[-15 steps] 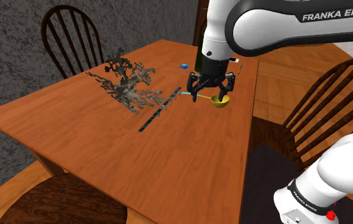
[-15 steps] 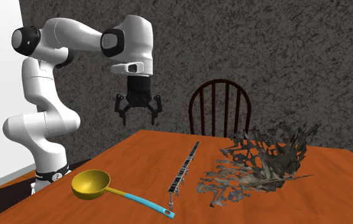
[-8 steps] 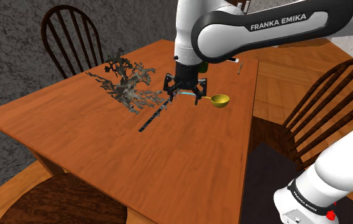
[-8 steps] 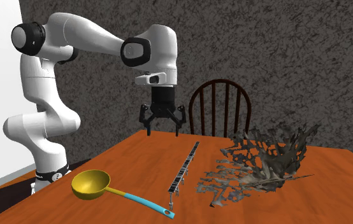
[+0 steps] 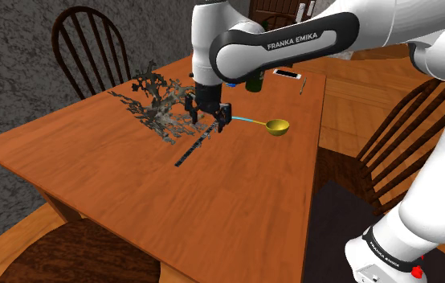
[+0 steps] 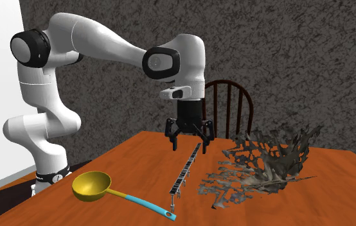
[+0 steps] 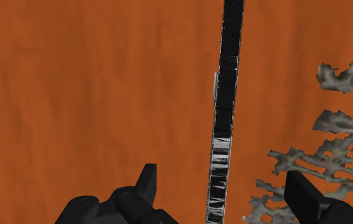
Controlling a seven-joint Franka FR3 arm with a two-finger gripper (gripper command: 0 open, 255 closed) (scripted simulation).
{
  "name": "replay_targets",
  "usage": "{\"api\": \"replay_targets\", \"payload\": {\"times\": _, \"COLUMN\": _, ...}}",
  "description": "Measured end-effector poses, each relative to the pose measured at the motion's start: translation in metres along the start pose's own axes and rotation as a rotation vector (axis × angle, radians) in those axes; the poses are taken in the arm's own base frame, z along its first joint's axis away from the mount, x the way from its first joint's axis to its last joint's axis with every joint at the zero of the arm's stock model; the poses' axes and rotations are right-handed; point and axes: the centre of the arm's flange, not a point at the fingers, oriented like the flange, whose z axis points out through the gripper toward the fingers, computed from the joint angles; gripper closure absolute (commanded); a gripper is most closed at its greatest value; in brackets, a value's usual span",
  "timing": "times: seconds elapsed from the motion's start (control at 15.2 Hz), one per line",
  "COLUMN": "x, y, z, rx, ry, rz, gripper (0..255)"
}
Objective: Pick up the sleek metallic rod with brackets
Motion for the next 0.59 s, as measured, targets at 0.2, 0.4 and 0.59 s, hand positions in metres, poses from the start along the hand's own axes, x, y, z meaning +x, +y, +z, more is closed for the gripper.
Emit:
{"api": "replay_targets", "payload": {"times": 0.2, "x": 0.0, "y": -0.004, "z": 0.014, "rx": 0.001, "ry": 0.0, "rz": 0.014, "gripper": 0}}
{"api": "replay_targets", "payload": {"times": 0.4, "x": -0.002, "y": -0.003, "z": 0.03, "rx": 0.001, "ry": 0.0, "rz": 0.016, "gripper": 0}}
{"api": "replay_targets", "payload": {"times": 0.59, "x": -0.002, "y": -0.003, "z": 0.037, "rx": 0.001, "ry": 0.0, "rz": 0.016, "gripper": 255}}
